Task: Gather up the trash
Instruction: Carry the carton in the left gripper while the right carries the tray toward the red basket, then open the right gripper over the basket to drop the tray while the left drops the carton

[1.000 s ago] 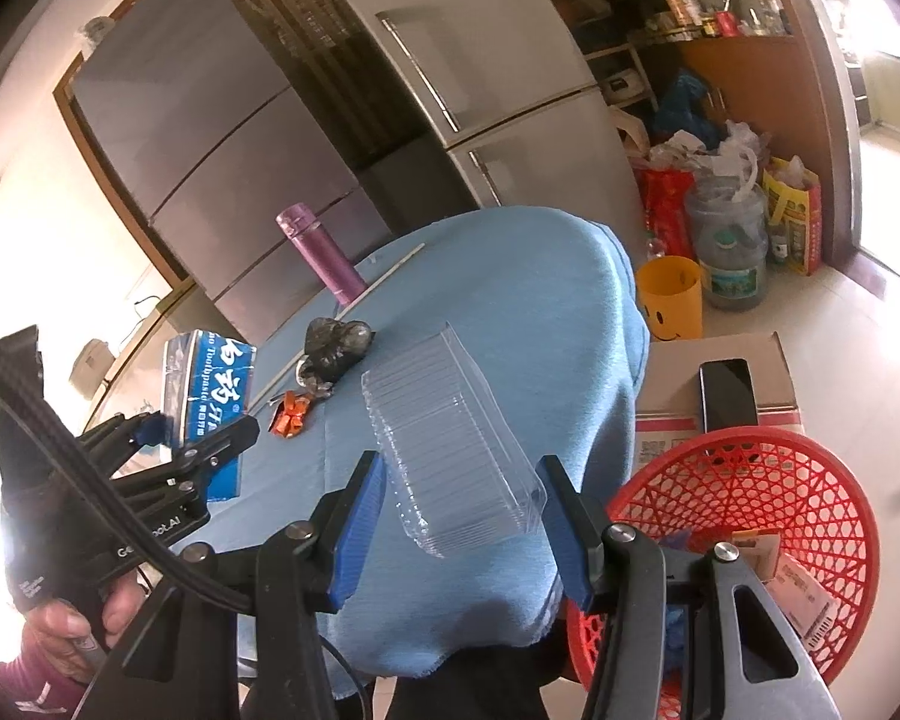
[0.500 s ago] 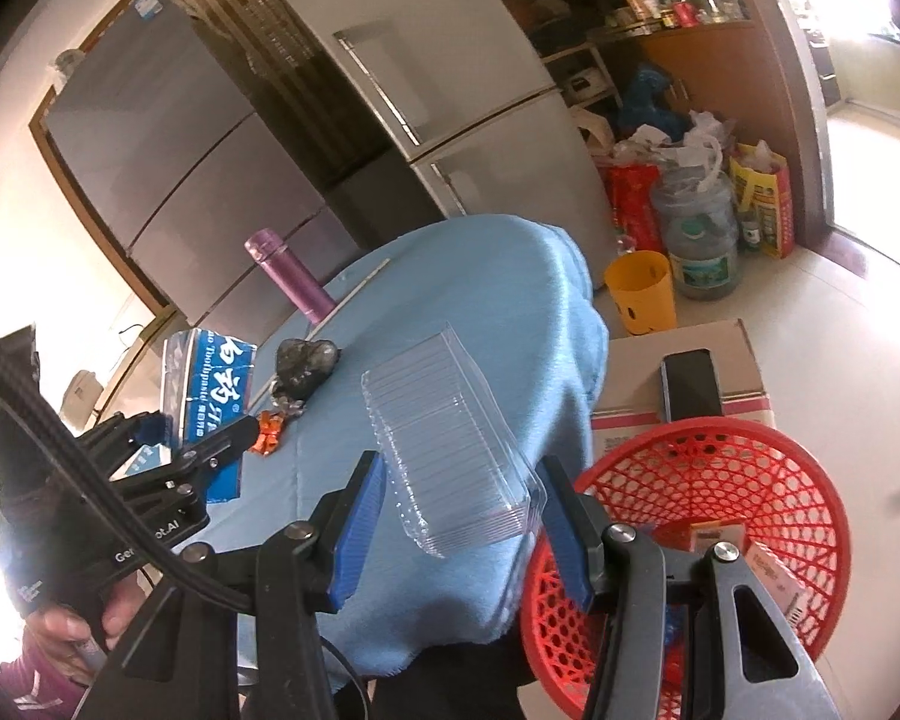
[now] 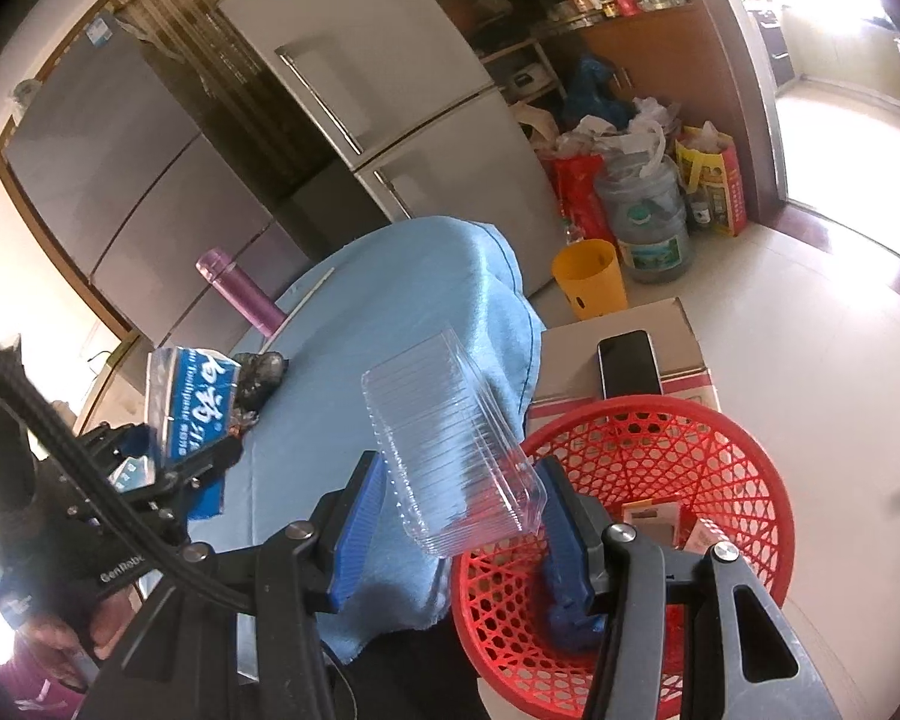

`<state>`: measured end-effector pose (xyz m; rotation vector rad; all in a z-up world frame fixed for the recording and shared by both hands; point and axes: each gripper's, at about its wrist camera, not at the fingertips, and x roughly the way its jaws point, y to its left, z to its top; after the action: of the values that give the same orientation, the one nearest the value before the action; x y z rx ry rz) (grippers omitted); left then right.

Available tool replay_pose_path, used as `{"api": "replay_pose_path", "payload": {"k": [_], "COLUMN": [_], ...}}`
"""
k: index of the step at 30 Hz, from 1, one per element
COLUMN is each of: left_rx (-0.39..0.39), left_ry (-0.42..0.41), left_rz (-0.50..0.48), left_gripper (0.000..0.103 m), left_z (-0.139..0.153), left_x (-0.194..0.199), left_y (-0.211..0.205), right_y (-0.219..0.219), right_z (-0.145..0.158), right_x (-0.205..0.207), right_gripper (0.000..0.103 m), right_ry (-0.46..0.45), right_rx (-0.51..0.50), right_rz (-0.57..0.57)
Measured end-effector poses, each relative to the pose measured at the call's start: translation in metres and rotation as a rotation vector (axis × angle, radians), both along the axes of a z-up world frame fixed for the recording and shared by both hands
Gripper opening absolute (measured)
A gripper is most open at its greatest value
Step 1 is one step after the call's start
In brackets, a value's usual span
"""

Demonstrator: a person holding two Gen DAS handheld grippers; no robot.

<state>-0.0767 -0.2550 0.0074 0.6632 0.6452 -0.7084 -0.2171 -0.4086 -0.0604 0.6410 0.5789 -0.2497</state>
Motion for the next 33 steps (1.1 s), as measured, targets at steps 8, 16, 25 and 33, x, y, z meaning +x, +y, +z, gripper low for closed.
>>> {"api": "replay_pose_path", "payload": {"k": [8,16,25,33], "left_rx": [0.020,0.036,0.009,-0.007], "left_ry": [0.036,0.084,0.260,0.396], "left_rz": [-0.041,-0.070,-0.102,-0.166], "left_gripper": [0.059,0.059,0.059,0.059], "left_z": [-0.009,-0.024,-0.041,-0.057], "left_x": [-0.006,-0.011,-0.006,-0.014], "left_y": [-0.020,-0.028,-0.025,-0.033], "right_y": [-0.011,-0.024,-0.036,-0.063], "right_z": [-0.001,-0.013,-0.038,-0.080], "right_x": [-0.005,-0.006,-0.002,-0.016], "right_gripper": [0.055,0.055,0.055,0.055], "right_ry": [0.007,0.057,0.206,0.319], "right_rx": [0.002,0.037,0.029,0.218], "right_rz": [-0.033,-0.081,-0.175,-0.264]}}
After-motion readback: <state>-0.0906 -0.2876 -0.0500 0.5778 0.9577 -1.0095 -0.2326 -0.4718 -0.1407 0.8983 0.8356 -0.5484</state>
